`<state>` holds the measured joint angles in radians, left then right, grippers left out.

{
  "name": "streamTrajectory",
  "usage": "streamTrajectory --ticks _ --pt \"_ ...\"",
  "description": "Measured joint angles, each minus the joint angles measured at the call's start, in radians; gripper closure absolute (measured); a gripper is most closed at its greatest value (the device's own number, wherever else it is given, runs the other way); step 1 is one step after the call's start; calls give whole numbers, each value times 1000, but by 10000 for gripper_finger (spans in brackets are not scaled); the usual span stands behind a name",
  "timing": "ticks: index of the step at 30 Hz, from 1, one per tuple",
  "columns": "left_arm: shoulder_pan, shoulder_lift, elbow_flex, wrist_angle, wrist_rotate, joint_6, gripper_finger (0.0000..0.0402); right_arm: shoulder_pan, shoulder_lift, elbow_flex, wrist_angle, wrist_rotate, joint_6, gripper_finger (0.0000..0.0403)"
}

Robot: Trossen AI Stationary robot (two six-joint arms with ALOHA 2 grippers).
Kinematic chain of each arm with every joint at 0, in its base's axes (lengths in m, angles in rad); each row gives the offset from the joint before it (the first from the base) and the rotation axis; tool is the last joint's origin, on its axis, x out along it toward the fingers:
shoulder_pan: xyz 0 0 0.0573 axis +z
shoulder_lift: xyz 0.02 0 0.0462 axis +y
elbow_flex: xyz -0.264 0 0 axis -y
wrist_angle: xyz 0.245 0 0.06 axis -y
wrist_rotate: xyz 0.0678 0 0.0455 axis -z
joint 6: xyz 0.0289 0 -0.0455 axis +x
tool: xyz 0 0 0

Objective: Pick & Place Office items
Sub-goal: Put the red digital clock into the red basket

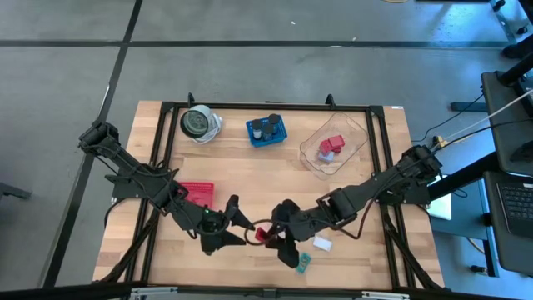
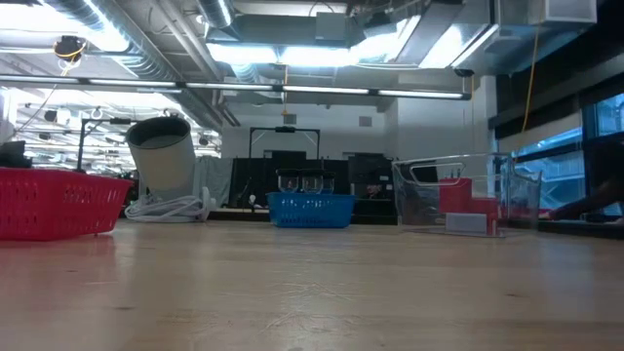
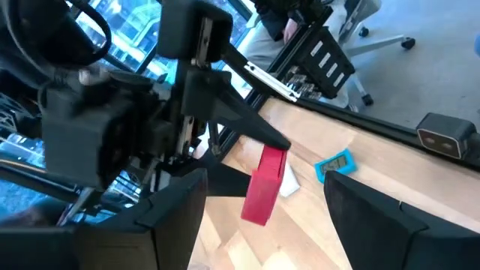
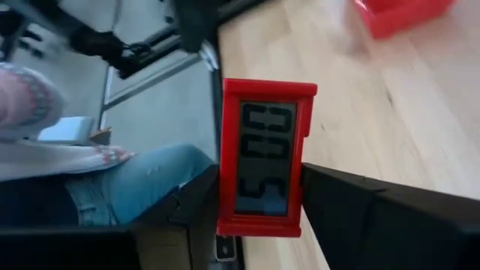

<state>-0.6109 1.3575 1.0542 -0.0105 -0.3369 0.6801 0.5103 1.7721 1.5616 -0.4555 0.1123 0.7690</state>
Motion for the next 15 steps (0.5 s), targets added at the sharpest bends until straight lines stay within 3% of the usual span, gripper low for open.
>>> streamTrajectory --ticks 10,15 --pt "0 0 0 3 6 12 138 -38 0 0 120 -53 -86 241" --pt "1 0 0 3 -15 12 161 -50 0 0 129 -54 -105 235"
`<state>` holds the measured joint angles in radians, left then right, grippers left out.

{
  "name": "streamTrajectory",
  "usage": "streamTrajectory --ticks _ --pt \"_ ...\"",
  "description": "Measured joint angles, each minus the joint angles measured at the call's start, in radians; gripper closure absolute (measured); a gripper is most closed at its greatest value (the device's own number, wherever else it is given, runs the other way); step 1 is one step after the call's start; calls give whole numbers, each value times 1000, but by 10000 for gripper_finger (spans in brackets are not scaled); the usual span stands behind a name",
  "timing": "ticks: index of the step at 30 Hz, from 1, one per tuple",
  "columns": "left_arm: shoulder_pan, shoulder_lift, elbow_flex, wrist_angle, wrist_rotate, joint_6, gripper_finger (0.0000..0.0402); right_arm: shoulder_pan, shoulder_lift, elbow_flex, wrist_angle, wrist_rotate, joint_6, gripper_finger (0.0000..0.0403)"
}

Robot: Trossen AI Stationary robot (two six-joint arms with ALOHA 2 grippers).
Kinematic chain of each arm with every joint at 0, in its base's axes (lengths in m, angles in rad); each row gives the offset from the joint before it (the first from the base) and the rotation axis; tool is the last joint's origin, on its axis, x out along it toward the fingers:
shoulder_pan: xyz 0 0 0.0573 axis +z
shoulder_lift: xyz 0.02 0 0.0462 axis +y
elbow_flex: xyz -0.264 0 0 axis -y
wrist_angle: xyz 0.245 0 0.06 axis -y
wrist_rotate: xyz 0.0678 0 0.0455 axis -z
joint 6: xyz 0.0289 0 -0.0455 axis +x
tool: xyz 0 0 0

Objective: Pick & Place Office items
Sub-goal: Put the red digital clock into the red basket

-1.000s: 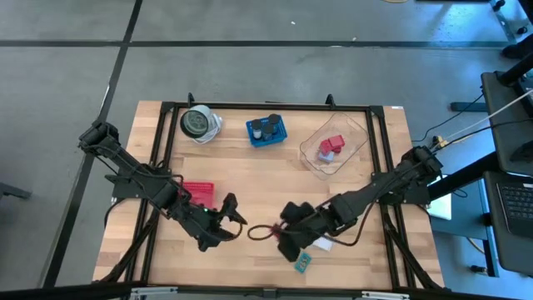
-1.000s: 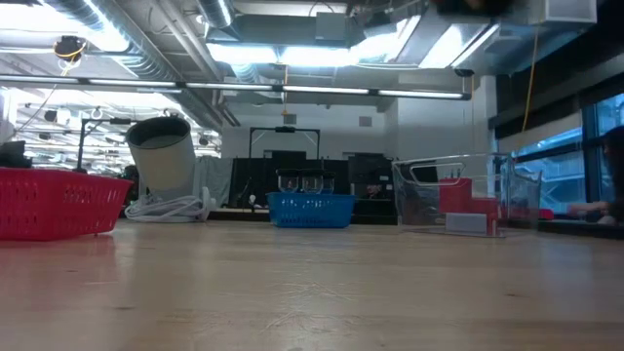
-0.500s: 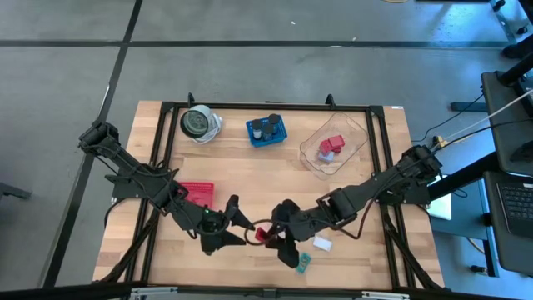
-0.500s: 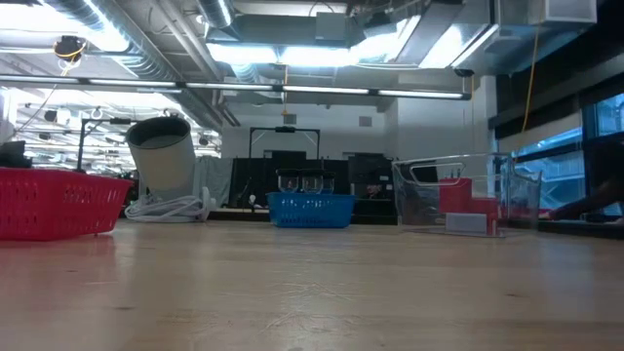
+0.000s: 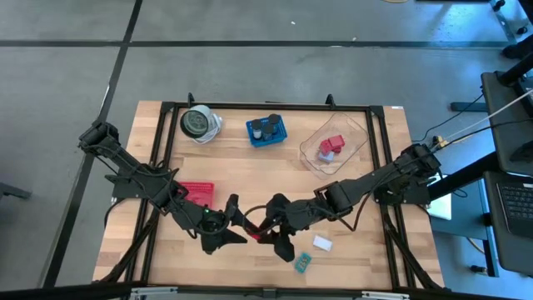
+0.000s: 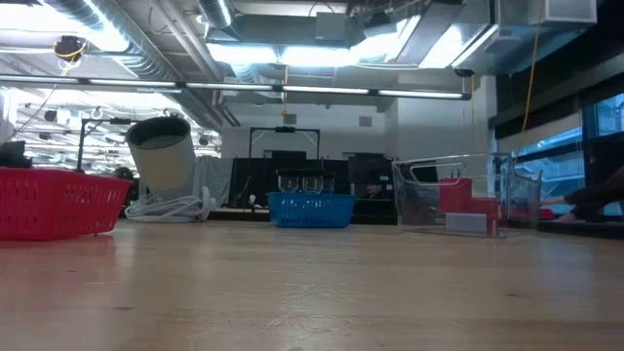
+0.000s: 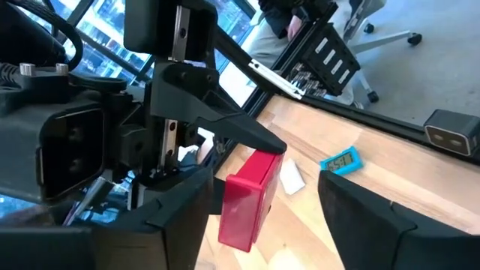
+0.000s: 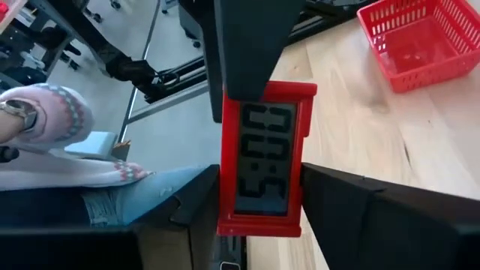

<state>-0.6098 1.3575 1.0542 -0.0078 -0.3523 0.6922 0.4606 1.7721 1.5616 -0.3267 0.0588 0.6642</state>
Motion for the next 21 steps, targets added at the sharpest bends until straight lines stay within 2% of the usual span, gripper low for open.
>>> streamTrajectory --ticks 17,21 --pt "50 0 0 -7 27 -10 303 -24 -1 0 5 -54 -56 236" --pt "50 0 0 -19 45 9 325 -25 -1 -1 3 -60 -68 236"
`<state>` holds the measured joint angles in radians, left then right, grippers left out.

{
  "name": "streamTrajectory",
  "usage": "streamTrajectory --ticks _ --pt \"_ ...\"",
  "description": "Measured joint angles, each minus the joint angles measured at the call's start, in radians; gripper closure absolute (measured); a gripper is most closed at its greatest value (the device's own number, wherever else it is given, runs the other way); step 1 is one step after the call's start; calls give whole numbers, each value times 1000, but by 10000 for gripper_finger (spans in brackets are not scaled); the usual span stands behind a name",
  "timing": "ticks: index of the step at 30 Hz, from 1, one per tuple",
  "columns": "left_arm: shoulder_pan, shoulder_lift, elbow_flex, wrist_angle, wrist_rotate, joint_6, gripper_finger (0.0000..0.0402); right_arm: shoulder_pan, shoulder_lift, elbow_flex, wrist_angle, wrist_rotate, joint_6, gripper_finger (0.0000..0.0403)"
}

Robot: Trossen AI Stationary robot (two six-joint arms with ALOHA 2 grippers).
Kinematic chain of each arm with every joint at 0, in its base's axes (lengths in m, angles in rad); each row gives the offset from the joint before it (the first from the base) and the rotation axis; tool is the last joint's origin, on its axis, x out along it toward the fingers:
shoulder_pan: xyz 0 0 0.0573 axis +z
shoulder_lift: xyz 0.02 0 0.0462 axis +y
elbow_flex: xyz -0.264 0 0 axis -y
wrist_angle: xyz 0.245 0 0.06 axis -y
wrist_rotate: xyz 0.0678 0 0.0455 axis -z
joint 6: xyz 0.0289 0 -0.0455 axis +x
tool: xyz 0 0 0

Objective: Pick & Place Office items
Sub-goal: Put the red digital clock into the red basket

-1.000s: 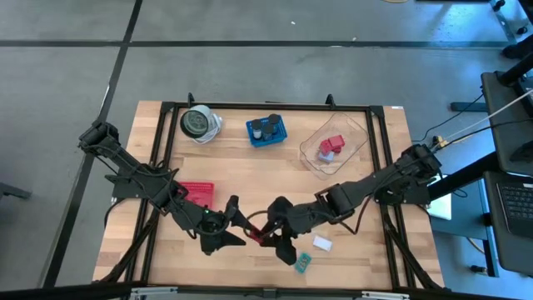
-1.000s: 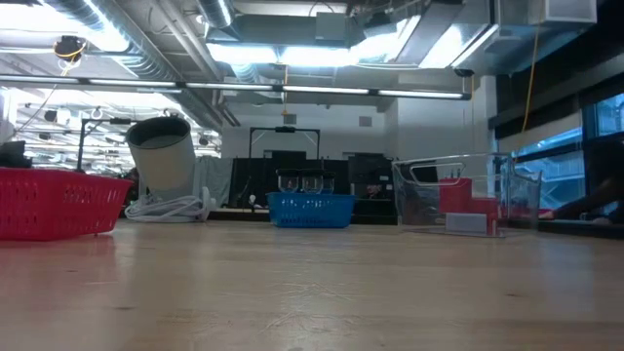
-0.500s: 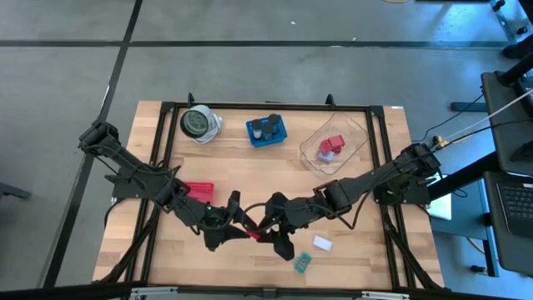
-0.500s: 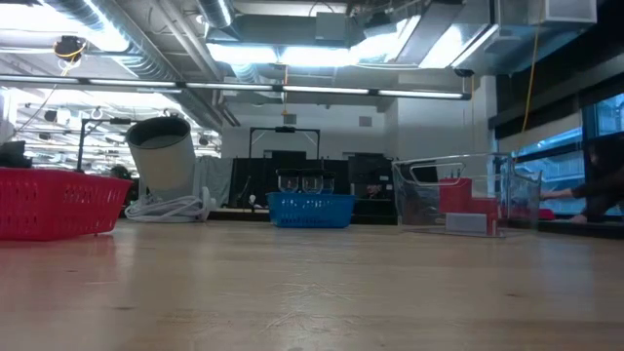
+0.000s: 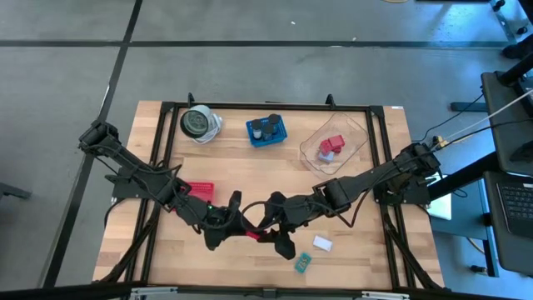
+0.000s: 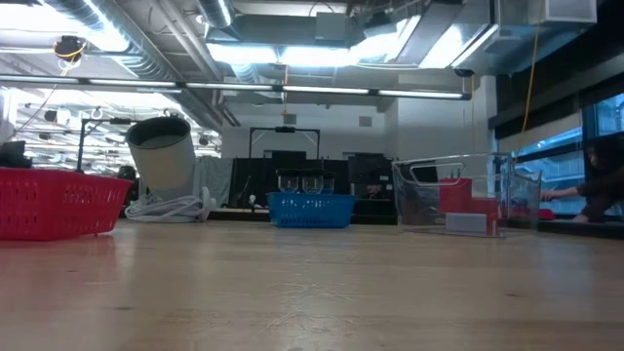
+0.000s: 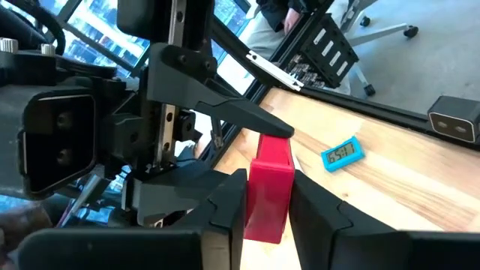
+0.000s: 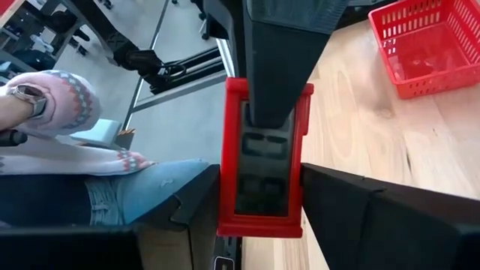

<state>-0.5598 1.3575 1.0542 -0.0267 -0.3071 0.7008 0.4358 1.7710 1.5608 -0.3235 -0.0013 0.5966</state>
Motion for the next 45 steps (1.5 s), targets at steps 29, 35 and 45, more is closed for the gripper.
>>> streamTrajectory --ticks 29,35,45 --pt "2 1 0 -293 -126 -420 327 -39 -138 0 -201 3 72 90" --pt "5 1 0 -719 -149 -1019 327 -2 -152 0 -412 104 162 95" --pt "-33 0 0 -1162 -89 -1574 327 76 -148 0 -576 195 367 96"
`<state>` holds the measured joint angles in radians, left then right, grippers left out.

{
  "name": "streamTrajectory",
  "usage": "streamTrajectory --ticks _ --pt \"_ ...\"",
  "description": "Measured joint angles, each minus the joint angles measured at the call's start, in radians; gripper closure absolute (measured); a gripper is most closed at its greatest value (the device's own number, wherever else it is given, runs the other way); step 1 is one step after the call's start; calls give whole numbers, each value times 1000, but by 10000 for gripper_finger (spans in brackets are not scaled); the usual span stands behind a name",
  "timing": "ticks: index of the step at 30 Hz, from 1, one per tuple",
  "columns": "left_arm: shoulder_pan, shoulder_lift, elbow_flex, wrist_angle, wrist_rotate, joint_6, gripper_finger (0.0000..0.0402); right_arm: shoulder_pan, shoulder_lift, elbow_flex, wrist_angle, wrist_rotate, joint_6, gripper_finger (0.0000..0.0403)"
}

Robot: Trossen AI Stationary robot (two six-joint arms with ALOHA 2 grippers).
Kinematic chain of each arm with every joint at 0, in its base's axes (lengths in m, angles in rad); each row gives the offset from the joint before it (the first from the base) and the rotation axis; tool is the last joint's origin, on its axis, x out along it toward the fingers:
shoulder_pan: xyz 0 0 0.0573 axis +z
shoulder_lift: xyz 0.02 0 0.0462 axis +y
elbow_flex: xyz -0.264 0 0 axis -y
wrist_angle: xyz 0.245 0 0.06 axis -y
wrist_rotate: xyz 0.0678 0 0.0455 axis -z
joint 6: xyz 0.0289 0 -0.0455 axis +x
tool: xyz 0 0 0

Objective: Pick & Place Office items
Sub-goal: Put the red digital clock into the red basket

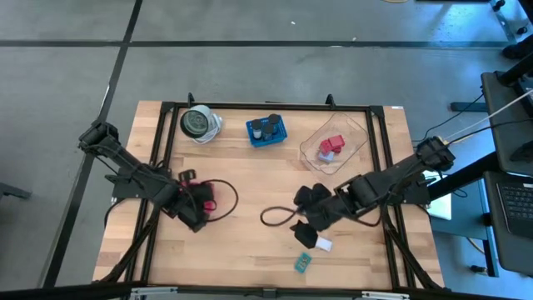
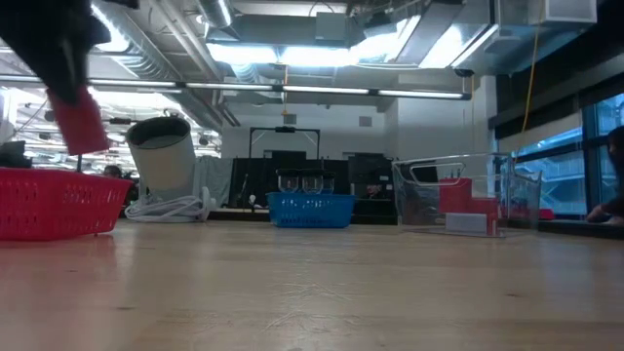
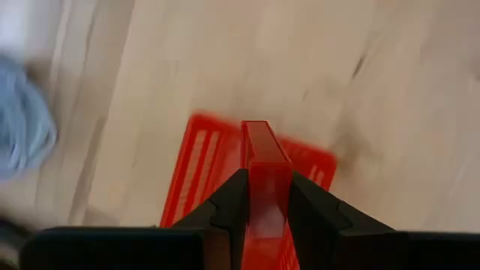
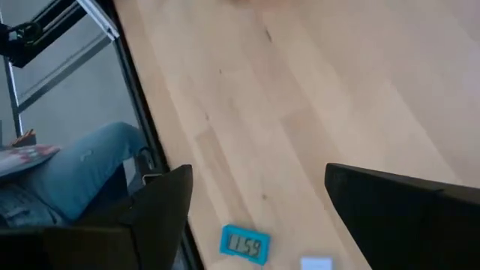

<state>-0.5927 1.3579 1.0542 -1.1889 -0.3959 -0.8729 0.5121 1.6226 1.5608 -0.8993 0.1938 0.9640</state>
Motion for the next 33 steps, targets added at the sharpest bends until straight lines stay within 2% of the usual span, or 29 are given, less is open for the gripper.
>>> streamTrajectory --ticks 5,10,15,21,25,33 --pt "-32 0 0 -96 49 -148 327 39 0 0 1 43 57 96" --pt "-49 0 0 -147 99 -219 327 67 0 0 1 62 82 96" --pt "-63 0 -2 -178 93 -275 327 87 0 0 1 116 85 96" --pt "-63 -2 -112 -150 158 -321 327 98 0 0 1 131 87 96" --pt "-61 -1 -180 -139 159 -347 327 98 0 0 1 132 75 96" --pt "-18 -1 -291 33 211 -259 327 97 0 0 1 158 72 96"
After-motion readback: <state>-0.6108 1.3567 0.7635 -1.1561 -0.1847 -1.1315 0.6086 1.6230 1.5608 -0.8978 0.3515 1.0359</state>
